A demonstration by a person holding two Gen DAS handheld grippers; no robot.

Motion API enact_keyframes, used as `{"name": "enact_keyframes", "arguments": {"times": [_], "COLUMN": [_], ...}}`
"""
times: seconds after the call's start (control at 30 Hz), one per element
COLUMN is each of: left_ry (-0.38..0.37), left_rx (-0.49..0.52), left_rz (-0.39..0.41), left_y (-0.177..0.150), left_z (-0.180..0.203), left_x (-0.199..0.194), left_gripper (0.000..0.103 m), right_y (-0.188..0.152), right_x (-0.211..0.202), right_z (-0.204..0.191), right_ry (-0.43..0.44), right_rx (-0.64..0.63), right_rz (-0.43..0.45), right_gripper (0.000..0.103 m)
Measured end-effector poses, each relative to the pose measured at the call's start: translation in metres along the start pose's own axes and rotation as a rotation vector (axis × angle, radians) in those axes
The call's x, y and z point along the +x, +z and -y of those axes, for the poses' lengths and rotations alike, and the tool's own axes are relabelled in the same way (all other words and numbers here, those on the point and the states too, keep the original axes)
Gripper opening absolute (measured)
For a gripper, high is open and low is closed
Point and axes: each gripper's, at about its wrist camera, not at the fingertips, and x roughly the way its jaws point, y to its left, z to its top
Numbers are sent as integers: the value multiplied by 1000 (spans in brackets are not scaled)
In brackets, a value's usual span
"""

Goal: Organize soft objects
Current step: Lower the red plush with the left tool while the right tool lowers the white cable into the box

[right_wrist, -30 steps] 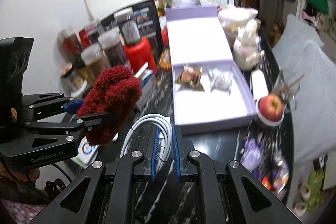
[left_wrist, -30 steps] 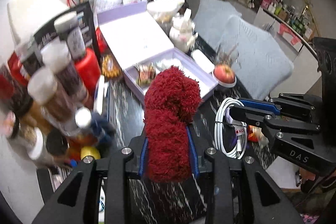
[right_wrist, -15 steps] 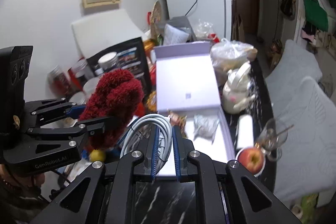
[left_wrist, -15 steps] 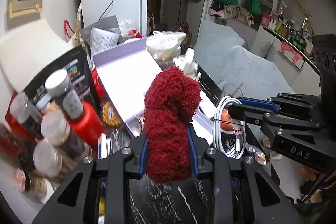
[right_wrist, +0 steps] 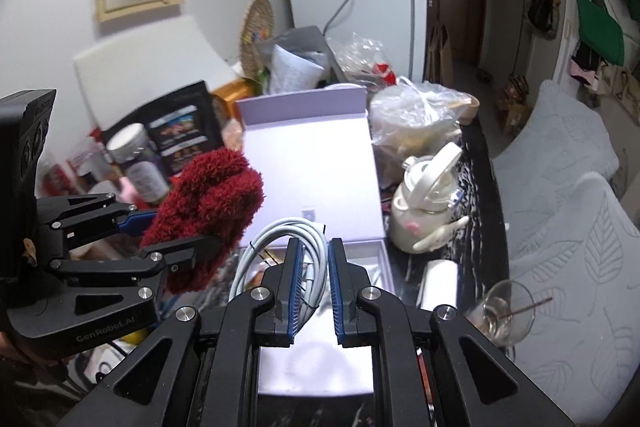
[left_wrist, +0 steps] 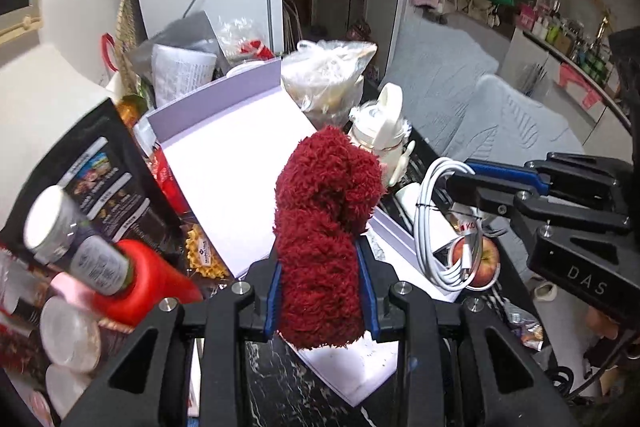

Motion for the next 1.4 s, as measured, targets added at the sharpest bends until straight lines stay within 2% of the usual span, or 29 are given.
{"name": "enact_keyframes", "arguments": {"times": [0.27,0.63,1.03,1.27,1.4], "left_ry": [17,13,-17,-26,-18], "left_rx": [0,-39,-49,-43,-47], "left_rz": [-103,-274,-387,-455,-451], "left_y": [-1,-41,-78,-99,-103], "left_z": [-6,-14,-4,5,6], "left_x": [65,135,171,190,196], "left_gripper": [32,32,32,32,32], "right_y": [-9,-54,-95,-109,-116], "right_x": [59,120,149,162,171], "right_z": [19,30,34,36,40], "right_ry": [-3,-18,-31,-53,-70], "right_rx": [41,80,107,101,116], "right_rz": [-85,-225,-332,-361,-382], "right_gripper": [13,13,13,13,13]}}
